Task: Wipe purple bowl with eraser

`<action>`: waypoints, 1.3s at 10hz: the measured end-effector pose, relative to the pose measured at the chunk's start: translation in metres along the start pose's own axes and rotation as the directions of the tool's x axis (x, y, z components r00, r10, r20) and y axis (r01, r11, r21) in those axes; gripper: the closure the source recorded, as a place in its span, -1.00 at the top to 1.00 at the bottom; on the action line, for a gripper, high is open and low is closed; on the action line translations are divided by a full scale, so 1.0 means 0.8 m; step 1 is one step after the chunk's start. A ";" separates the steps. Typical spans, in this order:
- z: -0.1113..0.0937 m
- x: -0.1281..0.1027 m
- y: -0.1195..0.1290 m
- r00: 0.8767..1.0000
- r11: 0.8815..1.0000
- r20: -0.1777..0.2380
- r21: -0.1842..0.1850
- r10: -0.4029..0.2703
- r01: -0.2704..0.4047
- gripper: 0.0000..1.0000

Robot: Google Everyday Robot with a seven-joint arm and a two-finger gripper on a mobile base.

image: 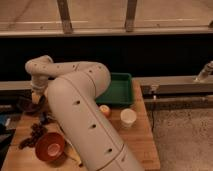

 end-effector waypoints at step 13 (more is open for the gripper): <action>-0.016 -0.005 0.071 0.983 0.983 0.105 -0.096 -0.149 0.159 -1.00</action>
